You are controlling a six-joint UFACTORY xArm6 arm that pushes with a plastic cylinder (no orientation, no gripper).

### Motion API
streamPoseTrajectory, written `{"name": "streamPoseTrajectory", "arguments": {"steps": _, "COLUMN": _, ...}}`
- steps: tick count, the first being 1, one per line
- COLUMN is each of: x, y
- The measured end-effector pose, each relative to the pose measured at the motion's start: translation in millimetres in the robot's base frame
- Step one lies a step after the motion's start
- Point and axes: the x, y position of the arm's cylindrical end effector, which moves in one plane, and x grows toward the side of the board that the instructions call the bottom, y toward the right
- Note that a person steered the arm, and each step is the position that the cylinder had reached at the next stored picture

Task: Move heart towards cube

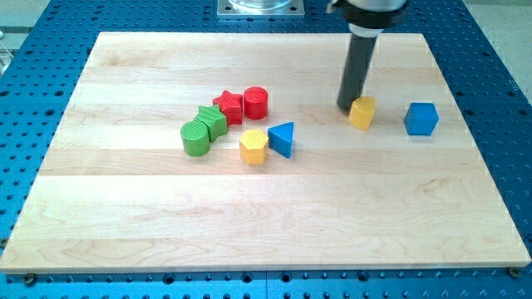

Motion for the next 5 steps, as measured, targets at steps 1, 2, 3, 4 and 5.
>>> {"name": "streamPoseTrajectory", "arguments": {"steps": 1, "x": 8, "y": -5}}
{"name": "streamPoseTrajectory", "arguments": {"steps": 2, "x": 37, "y": -43}}
{"name": "streamPoseTrajectory", "arguments": {"steps": 3, "x": 25, "y": -1}}
{"name": "streamPoseTrajectory", "arguments": {"steps": 4, "x": 19, "y": 10}}
{"name": "streamPoseTrajectory", "arguments": {"steps": 5, "x": 98, "y": -38}}
